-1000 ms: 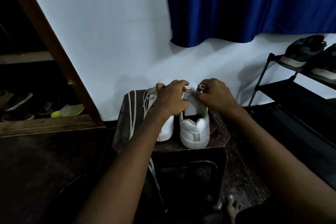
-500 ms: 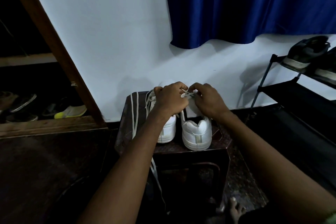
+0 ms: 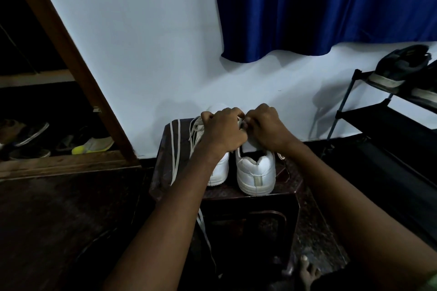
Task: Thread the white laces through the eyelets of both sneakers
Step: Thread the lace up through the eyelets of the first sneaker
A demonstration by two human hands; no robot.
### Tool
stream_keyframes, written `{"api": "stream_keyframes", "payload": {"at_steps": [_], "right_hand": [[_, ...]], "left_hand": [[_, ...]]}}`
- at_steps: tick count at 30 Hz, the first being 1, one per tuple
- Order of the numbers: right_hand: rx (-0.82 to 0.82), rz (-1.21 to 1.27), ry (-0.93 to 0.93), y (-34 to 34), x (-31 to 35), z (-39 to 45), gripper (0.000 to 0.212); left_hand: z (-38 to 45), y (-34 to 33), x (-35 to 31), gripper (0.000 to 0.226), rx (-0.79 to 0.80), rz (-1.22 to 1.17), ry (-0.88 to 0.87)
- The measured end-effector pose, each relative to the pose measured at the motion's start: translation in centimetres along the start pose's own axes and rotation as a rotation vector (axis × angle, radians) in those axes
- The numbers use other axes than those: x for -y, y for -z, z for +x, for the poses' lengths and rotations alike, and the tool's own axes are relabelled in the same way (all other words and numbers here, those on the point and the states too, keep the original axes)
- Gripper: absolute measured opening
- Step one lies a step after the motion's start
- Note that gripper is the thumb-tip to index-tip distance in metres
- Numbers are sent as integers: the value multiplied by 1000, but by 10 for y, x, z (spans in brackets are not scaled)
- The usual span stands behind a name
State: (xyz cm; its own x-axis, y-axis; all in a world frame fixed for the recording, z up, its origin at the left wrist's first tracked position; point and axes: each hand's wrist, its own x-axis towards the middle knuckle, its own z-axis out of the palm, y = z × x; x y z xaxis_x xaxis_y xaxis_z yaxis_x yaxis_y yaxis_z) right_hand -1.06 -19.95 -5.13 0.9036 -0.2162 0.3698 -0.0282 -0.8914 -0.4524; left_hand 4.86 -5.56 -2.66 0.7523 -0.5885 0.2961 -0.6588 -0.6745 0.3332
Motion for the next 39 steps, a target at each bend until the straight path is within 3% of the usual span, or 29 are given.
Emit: {"api": "stream_keyframes", "payload": {"at_steps": [3, 5, 6, 8, 11, 12, 14, 16, 18, 20, 22, 25, 29, 32, 33, 35, 39], "right_hand": [[-171, 727, -365, 13, 9, -3, 44], [-149, 1004, -608, 18, 6, -7, 52], [-104, 974, -605, 21, 4, -7, 55], [-3, 671, -407, 22, 1, -8, 56], [4, 385, -190, 20, -1, -6, 38], [-9, 425, -120, 20, 2, -6, 34], [-16, 747, -120, 19, 8, -4, 31], [-50, 1153, -325, 28, 15, -3, 35], [-40, 1373, -512, 33, 11, -1, 43], [42, 1191, -532, 41, 6, 0, 54], [103, 861, -432, 42, 6, -4, 56], [86, 681, -231, 36, 10, -7, 37], [-44, 1191, -240, 44, 20, -4, 25], [-67, 1542, -432, 55, 19, 0, 29], [-72, 1487, -519, 54, 18, 0, 31], [-89, 1114, -557, 47, 13, -2, 32], [23, 348, -325, 36, 7, -6, 51]], "left_hand": [[0, -1, -1, 46, 20, 38, -3], [0, -1, -2, 46, 24, 58, -5], [0, -1, -2, 45, 24, 68, -7], [0, -2, -2, 43, 22, 80, -13], [-1, -2, -4, 40, 26, 98, -29], [-2, -2, -5, 39, 29, 110, -33], [-2, -1, -5, 40, 34, 136, -31], [-2, -1, -5, 42, 36, 151, -20], [-2, -2, -4, 43, 42, 151, -11], [-2, -2, -4, 44, 47, 155, -13], [-2, -3, -6, 44, 44, 167, -22], [-2, -2, -7, 44, 44, 180, -27], [-3, -1, -7, 42, 41, 189, -24], [-2, -3, -6, 41, 27, 193, -21], [-2, -4, -6, 41, 24, 191, -21], [-2, -4, -6, 41, 28, 188, -20], [-2, -3, -5, 40, 20, 174, -18]]}}
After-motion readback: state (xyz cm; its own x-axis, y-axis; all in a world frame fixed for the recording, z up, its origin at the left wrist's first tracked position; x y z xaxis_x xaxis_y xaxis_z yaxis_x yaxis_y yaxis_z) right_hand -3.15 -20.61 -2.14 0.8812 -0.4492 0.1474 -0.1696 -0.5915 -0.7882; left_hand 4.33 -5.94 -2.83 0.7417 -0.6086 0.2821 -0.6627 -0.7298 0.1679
